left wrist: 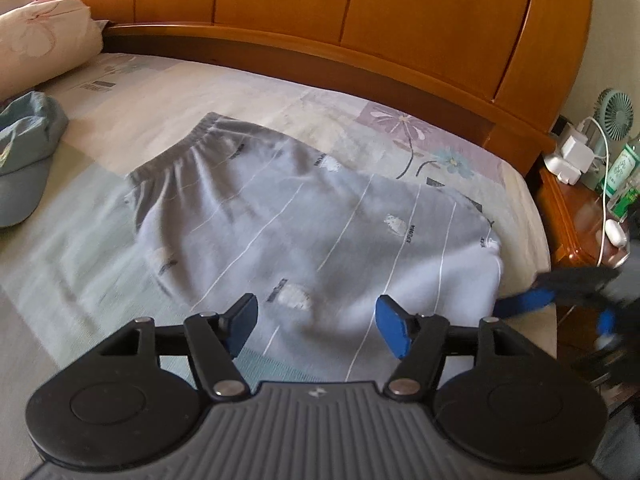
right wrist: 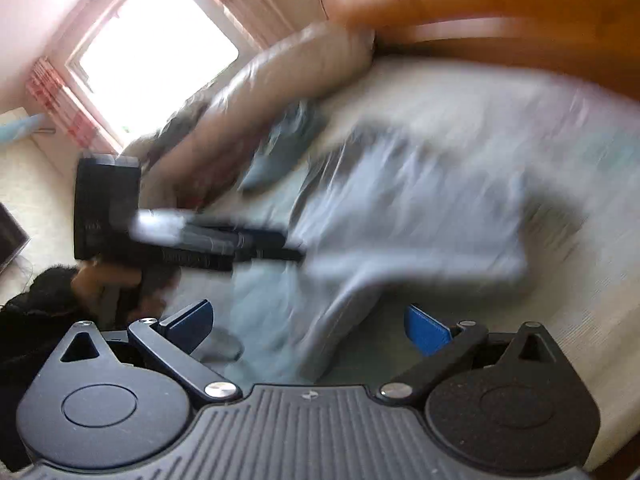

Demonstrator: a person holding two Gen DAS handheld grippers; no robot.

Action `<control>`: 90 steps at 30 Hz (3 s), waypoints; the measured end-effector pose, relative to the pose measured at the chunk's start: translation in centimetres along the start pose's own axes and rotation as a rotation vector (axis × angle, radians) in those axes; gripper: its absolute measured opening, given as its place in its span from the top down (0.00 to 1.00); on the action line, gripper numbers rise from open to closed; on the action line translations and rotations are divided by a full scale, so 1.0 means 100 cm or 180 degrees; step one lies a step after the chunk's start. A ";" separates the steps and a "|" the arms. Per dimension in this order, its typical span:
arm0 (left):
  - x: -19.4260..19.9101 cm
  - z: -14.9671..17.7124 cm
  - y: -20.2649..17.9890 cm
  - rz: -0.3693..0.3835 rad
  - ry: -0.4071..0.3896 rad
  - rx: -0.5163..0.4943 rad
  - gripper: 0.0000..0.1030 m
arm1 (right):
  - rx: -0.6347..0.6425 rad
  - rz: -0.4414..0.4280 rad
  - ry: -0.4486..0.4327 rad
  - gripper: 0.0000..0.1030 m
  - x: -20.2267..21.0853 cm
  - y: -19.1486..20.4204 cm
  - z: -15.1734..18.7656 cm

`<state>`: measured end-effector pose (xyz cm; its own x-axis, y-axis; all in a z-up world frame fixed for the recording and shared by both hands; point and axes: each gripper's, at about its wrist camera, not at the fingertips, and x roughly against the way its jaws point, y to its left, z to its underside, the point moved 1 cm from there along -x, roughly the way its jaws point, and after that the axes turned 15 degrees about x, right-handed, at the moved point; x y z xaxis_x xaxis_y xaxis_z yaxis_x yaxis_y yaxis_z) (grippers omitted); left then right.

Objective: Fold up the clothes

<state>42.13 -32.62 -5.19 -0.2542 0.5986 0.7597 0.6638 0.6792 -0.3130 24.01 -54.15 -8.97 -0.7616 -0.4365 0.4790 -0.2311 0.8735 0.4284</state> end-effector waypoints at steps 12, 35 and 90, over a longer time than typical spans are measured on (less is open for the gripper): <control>0.013 0.007 0.015 0.0037 -0.0056 0.0142 0.35 | -0.0427 -0.0022 0.0089 0.90 -0.063 -0.008 0.015; -0.033 0.024 -0.022 0.0096 0.0174 -0.0138 0.29 | -0.0025 0.1243 -0.0484 0.69 0.019 -0.061 -0.032; -0.043 -0.042 -0.041 0.0518 0.0015 0.0237 0.26 | 0.1129 0.1266 0.0346 0.45 -0.027 -0.026 -0.019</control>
<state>43.42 -39.82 -4.81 -0.1441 0.7013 0.6981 0.6420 0.6031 -0.4734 27.80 -55.68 -9.96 -0.7693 -0.0609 0.6360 -0.1425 0.9867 -0.0778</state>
